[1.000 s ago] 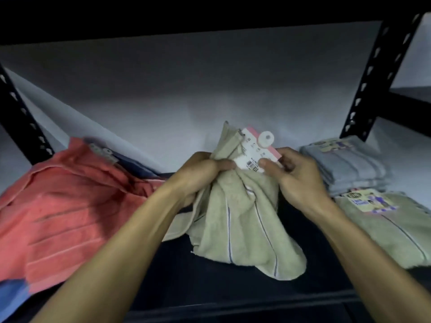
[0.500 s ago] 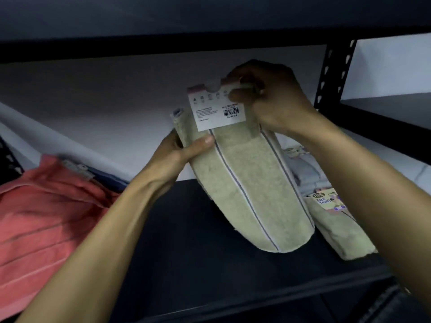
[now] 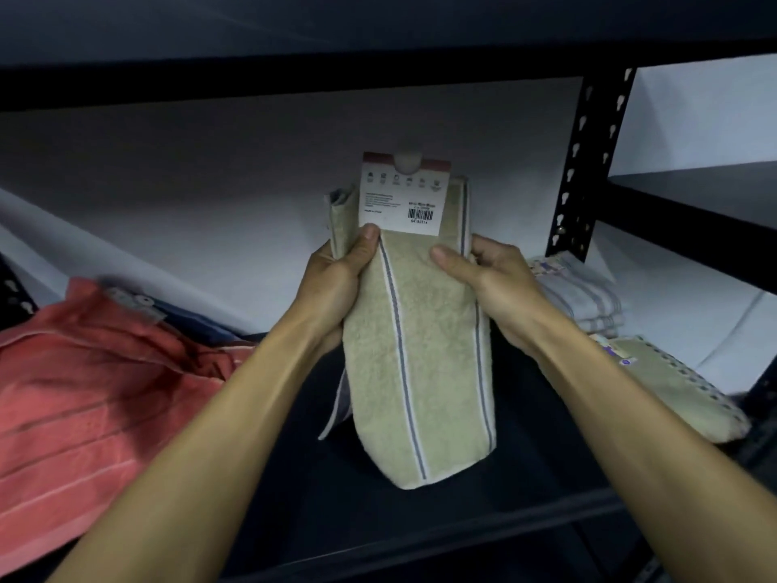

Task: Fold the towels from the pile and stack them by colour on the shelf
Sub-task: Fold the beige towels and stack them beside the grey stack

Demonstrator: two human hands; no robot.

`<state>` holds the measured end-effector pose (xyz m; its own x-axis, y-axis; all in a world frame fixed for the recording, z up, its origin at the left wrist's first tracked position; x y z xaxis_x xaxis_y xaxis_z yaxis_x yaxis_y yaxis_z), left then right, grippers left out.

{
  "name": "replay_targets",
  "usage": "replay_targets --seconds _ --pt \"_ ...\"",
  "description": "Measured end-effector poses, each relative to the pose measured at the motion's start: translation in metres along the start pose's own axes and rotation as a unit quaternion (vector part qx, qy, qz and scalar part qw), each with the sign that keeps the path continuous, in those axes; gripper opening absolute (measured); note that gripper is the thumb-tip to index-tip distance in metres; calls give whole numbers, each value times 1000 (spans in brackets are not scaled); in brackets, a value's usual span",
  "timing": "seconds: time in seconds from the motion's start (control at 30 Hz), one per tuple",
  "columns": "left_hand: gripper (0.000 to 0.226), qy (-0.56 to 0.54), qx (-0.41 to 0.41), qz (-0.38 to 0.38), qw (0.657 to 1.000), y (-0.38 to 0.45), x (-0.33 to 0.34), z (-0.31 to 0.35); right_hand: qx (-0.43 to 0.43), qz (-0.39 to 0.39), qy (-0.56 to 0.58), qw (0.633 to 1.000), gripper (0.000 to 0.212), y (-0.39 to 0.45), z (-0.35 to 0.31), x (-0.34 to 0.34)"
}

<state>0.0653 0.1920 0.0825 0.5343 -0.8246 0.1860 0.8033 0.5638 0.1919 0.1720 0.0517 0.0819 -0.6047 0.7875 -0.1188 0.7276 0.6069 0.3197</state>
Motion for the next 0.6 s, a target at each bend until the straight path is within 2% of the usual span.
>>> replay_targets --seconds 0.13,0.27,0.33,0.47,0.6 --pt "36 121 49 18 991 11 -7 24 -45 41 -10 998 15 11 -35 -12" --pt "22 132 78 -11 988 20 -13 45 -101 116 -19 988 27 15 -62 -19" --pt "21 129 82 -35 988 17 -14 43 -89 143 -44 985 29 12 -54 -20" --pt "24 67 82 -23 994 9 -15 32 -59 127 -34 990 41 0 -43 -16" --pt "26 17 14 3 1000 16 -12 27 35 132 28 990 28 11 -42 -18"
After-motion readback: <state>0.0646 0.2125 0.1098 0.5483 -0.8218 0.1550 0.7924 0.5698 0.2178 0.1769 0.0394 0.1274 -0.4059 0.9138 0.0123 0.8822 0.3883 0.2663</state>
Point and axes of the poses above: each hand's wrist, its own y-axis towards the middle knuckle, its own x-axis out of the palm, z = x × y, the point moved 7 cm from there along y, towards the middle knuckle, and after that the axes turned 3 degrees about -y, right-handed, at the moved point
